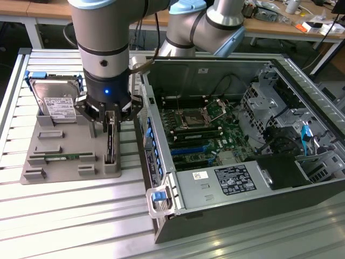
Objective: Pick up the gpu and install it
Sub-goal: 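Pick up the gpu and move the gpu toward the slot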
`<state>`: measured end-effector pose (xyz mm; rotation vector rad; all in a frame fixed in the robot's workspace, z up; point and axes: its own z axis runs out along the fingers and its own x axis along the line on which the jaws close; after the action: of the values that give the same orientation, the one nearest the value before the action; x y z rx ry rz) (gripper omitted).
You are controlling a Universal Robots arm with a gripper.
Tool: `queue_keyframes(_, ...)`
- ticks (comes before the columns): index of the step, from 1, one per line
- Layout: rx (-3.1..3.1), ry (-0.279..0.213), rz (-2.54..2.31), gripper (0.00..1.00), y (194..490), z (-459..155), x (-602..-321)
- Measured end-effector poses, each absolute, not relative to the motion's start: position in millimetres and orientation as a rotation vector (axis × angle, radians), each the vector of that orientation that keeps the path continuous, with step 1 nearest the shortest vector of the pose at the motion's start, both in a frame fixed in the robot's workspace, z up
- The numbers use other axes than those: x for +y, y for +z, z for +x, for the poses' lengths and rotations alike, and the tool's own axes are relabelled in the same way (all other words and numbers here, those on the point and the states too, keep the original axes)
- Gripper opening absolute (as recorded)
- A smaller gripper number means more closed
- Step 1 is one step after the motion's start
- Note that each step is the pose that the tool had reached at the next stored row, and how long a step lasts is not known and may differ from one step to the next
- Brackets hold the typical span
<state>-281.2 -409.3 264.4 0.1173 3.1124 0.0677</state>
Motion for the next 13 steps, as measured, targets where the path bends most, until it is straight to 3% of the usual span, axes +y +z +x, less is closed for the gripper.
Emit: queue_keyframes(13, 3.113, 0.068, 0.116, 0.36, 249.7, -281.2, -401.3)
